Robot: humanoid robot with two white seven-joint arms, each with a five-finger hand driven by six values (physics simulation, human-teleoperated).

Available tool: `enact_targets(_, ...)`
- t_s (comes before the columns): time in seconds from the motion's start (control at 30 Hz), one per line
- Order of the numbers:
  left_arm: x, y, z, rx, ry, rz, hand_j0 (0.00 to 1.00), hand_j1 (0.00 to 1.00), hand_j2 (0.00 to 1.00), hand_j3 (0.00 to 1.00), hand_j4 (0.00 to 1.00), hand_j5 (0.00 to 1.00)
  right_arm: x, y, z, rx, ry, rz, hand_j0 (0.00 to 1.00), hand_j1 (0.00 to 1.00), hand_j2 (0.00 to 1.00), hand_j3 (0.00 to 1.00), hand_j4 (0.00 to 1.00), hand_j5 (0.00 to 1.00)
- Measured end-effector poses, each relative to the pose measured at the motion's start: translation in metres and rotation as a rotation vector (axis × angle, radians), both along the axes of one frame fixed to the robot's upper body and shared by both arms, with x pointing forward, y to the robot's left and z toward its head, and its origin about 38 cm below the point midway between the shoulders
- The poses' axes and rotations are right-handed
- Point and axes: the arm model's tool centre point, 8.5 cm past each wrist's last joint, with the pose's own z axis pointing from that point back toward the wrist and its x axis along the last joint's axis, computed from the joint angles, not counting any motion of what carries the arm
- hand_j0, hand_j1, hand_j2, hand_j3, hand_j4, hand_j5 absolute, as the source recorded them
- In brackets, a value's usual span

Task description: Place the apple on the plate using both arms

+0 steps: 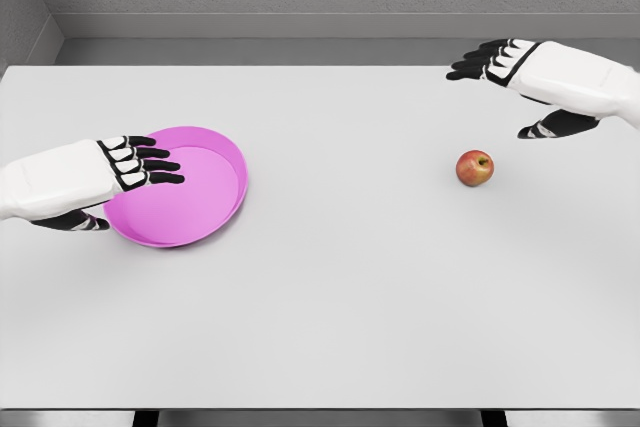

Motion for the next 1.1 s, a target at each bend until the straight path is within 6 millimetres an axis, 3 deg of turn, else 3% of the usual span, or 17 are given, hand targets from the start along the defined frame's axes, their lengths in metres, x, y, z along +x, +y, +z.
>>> enact_targets(0.27,0.0,-0.001,-0.001,-0.001,0.002,-0.001,1.0,1.0,1.0,1.0,1.0,1.0,0.004,-0.001,0.009,0.005,-0.019,-0.003,1.0,1.0,1.0,1.0,1.0,1.0)
enact_targets(0.37,0.0,-0.004,-0.004,-0.005,0.009,-0.006,1.0,1.0,1.0,1.0,1.0,1.0,0.009,0.01,0.006,0.029,-0.016,0.016,1.0,1.0,1.0,1.0,1.0,1.0)
enact_targets(0.47,0.0,-0.007,-0.007,-0.005,0.019,-0.012,1.0,1.0,1.0,1.0,1.0,1.0,0.006,0.015,-0.012,0.04,0.027,0.026,1.0,1.0,1.0,1.0,1.0,1.0)
enact_targets(0.73,0.0,-0.009,-0.009,-0.006,0.024,-0.016,1.0,1.0,1.0,1.0,1.0,1.0,0.007,0.026,-0.016,0.137,0.079,0.05,1.0,1.0,1.0,1.0,1.0,1.0)
enact_targets(1.1,0.001,-0.012,-0.011,-0.006,0.027,-0.023,1.0,1.0,1.0,1.0,1.0,1.0,0.033,0.008,-0.063,0.263,0.27,-0.082,1.0,1.0,1.0,1.0,1.0,1.0)
